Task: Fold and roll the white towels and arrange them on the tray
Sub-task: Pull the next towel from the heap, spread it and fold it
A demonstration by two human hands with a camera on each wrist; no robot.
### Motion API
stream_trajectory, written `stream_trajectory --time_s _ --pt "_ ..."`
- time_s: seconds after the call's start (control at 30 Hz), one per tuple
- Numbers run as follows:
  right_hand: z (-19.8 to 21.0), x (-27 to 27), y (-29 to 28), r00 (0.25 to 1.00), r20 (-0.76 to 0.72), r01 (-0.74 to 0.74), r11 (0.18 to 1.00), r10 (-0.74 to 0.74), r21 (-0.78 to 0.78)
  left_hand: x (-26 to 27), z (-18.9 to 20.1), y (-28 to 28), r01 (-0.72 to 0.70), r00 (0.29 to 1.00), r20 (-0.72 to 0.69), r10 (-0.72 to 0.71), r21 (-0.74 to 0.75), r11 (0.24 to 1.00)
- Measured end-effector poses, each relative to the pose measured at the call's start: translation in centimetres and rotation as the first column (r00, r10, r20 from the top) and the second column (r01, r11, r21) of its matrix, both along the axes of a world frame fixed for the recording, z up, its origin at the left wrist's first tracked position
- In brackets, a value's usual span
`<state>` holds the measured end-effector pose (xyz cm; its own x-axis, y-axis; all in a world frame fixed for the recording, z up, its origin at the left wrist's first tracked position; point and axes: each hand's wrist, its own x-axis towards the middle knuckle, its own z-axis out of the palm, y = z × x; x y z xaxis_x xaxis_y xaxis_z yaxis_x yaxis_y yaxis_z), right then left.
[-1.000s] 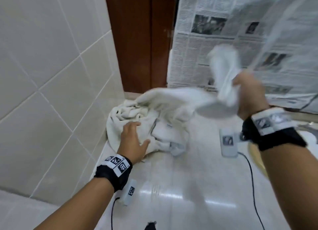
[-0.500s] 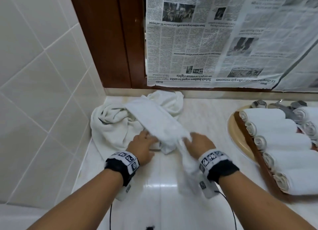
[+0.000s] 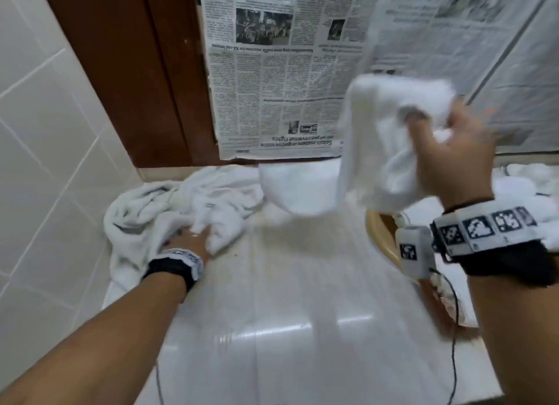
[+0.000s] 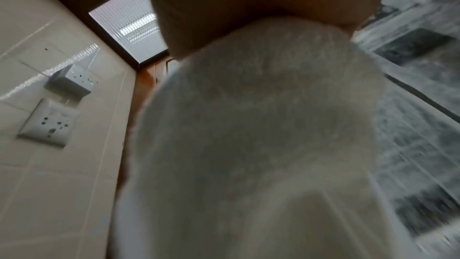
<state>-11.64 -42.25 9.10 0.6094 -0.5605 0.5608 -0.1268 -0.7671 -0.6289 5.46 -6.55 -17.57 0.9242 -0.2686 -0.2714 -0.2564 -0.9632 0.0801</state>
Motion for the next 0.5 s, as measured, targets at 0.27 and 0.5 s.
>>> stream_trajectory --time_s 0.27,0.5 --pt "-15.7 -4.8 3.0 0.546 -0.785 -0.3 0.943 0.292 0.142 2.7 4.9 -6.9 0.249 0.918 0.239 -0.316 0.272 0.93" --pt "-27.3 -6.9 5.2 0.033 -0.982 -0.194 0.965 0.188 0.178 4.2 1.1 -11.7 0.448 0.883 0.001 -0.469 0.293 0.845"
